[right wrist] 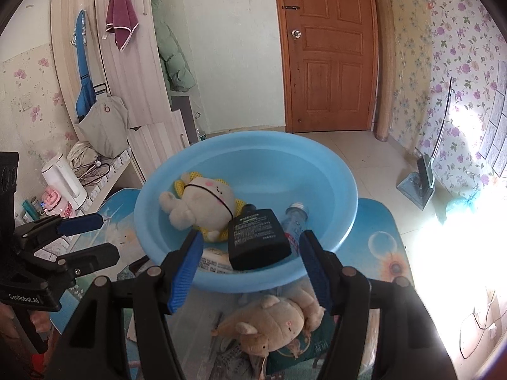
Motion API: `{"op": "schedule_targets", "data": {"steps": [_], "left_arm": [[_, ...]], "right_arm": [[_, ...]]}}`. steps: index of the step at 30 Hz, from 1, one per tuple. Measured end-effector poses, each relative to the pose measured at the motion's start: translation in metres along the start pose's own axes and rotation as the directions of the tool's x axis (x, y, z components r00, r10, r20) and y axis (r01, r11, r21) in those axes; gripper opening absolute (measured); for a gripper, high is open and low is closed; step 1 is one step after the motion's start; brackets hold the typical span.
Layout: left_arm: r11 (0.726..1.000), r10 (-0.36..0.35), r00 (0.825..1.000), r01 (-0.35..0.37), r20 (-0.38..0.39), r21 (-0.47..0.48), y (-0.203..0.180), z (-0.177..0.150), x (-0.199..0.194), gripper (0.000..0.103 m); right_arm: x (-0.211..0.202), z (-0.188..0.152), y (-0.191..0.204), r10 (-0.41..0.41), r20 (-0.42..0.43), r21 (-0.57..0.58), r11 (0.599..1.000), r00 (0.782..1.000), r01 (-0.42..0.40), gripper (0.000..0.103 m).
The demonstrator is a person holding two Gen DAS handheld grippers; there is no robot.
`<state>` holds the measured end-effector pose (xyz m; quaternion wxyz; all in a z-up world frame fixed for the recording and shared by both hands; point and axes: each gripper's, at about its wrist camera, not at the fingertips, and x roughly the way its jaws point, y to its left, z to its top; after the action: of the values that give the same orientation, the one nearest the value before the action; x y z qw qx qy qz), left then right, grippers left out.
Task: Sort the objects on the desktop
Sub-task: 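Carry both items to the blue basin and release the tissue pack and black bottle, then move both open tools back over the table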
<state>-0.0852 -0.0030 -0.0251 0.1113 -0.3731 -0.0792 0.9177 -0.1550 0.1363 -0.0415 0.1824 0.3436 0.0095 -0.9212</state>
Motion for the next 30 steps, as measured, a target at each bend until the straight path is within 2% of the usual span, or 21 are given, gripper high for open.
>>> {"op": "schedule_targets", "data": {"steps": [9, 20, 30], "left_arm": [[1.000, 0.024, 1.000, -0.024, -0.020, 0.011, -0.003, -0.031, -0.019, 0.093], [0.999, 0.034, 0.998, -0.032, -0.060, 0.027, -0.009, -0.049, -0.017, 0.093], [0.999, 0.033, 0.996, -0.032, -0.087, 0.015, -0.006, -0.059, -0.011, 0.094]], "right_arm": [[-0.023, -0.033, 0.009, -0.023, -0.045, 0.002, 1.000, 0.999, 0.023, 0.063], [-0.029, -0.069, 0.000, -0.044, -0.116, 0.013, 0.999, 0.992, 0.046, 0.063], [-0.024, -0.084, -0.004, -0.031, -0.149, 0.023, 0.999, 0.988, 0.035, 0.063]]}}
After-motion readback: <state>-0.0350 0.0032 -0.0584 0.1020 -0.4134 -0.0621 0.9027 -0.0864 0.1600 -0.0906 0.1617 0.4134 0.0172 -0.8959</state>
